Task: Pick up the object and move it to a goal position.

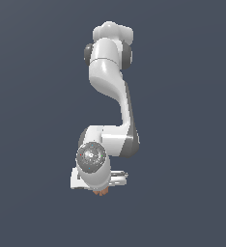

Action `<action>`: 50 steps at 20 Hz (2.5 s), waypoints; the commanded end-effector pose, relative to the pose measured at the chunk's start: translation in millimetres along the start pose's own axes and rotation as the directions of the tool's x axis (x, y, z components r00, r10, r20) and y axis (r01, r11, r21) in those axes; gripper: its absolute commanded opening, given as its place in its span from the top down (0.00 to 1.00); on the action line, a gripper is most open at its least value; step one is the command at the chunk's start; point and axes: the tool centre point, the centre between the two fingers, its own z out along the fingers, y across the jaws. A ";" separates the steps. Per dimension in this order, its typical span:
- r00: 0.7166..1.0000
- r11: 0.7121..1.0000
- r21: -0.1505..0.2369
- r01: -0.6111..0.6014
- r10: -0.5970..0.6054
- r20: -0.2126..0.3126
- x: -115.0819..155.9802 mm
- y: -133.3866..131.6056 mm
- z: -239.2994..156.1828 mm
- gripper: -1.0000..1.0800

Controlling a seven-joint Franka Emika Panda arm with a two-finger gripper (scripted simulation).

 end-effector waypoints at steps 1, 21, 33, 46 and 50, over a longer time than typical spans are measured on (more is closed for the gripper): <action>1.000 1.000 0.000 0.000 0.000 0.000 0.1 0.0 -0.2 1.00; 1.000 1.000 0.000 0.000 0.000 0.000 -11.2 2.7 -5.1 1.00; 1.000 1.000 0.000 0.000 0.000 0.000 -43.6 11.3 -19.7 1.00; 1.000 1.000 0.000 0.000 0.000 0.000 -98.5 26.3 -45.0 1.00; 1.000 1.000 0.000 0.000 0.000 0.000 -119.5 32.2 -54.8 1.00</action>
